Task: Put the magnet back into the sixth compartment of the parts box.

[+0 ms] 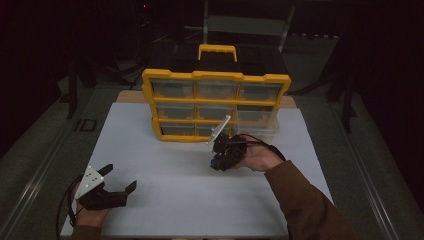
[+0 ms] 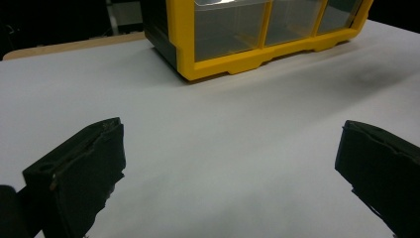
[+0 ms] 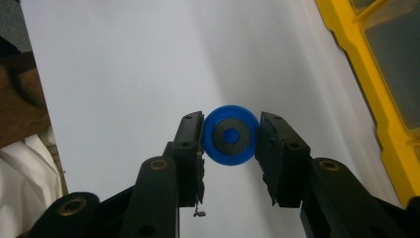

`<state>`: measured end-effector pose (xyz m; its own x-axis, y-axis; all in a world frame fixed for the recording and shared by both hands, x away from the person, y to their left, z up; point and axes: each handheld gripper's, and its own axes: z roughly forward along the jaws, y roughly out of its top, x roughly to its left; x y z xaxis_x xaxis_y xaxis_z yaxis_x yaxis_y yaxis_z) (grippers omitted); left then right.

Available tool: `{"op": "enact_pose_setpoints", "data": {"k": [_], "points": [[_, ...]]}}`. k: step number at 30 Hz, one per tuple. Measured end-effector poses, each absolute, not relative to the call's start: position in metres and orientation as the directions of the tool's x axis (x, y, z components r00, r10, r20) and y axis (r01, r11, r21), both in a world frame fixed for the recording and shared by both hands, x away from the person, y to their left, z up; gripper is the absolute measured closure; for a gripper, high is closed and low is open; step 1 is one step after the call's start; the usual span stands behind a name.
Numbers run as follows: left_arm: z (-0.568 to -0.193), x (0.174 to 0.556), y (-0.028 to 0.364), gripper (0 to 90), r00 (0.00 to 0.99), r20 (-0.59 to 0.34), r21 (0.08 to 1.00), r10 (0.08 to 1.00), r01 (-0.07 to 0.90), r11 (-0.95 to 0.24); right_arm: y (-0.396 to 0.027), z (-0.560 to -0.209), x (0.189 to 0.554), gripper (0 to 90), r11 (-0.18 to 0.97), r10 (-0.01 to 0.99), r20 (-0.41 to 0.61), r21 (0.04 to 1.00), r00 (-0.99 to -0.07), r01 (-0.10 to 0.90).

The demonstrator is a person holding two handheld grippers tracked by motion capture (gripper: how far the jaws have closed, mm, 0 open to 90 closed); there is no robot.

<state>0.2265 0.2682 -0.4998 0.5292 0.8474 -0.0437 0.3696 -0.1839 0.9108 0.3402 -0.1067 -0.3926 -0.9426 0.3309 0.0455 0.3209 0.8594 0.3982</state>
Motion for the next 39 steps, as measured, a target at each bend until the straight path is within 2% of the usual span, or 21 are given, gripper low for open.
{"op": "enact_pose_setpoints", "data": {"k": [39], "points": [[-0.500, 0.227, 0.268, 0.0, 0.528, -0.047, 0.910, 0.848, 0.373, -0.181, -0.109, -0.358, 0.342, 62.8, 0.847, 0.320, 0.039, 0.437, -0.947, 0.304]]}}
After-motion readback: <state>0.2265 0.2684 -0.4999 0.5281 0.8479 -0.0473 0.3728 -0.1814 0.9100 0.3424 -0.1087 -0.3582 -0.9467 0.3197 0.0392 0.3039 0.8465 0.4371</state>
